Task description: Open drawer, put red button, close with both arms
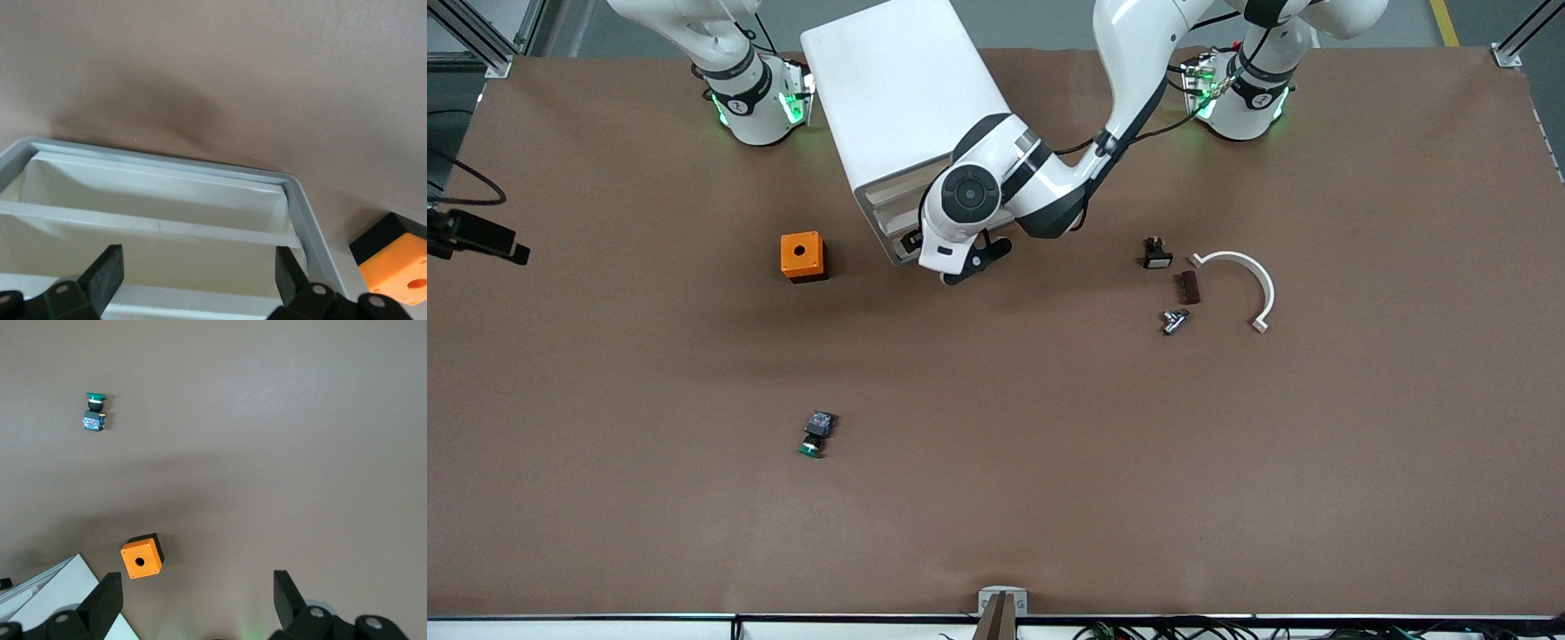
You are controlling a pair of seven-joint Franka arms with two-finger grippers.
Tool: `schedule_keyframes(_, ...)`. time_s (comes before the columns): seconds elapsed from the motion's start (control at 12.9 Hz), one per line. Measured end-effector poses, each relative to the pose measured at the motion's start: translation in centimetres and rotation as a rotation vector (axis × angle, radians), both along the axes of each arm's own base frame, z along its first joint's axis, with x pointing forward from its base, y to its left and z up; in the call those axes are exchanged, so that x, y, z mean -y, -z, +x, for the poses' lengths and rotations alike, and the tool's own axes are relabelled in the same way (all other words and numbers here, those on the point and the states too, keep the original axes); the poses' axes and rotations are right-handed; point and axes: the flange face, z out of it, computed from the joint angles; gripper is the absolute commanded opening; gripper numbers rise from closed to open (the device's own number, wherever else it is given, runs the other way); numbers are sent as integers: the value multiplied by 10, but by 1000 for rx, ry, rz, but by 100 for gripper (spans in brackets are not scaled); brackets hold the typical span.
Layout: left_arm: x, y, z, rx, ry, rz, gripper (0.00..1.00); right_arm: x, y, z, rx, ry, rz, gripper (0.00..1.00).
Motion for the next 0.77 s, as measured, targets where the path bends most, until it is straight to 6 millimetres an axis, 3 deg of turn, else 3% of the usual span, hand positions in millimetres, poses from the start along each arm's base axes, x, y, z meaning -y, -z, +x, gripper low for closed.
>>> schedule_keyframes(0.31, -1, 4, -2, -41, -27, -14, 100, 1, -19, -25, 31, -1, 10, 100)
schedule_keyframes(0.77, -1, 4, -2, -63, -44, -26, 100, -4, -4, -31, 75, -24, -36, 100)
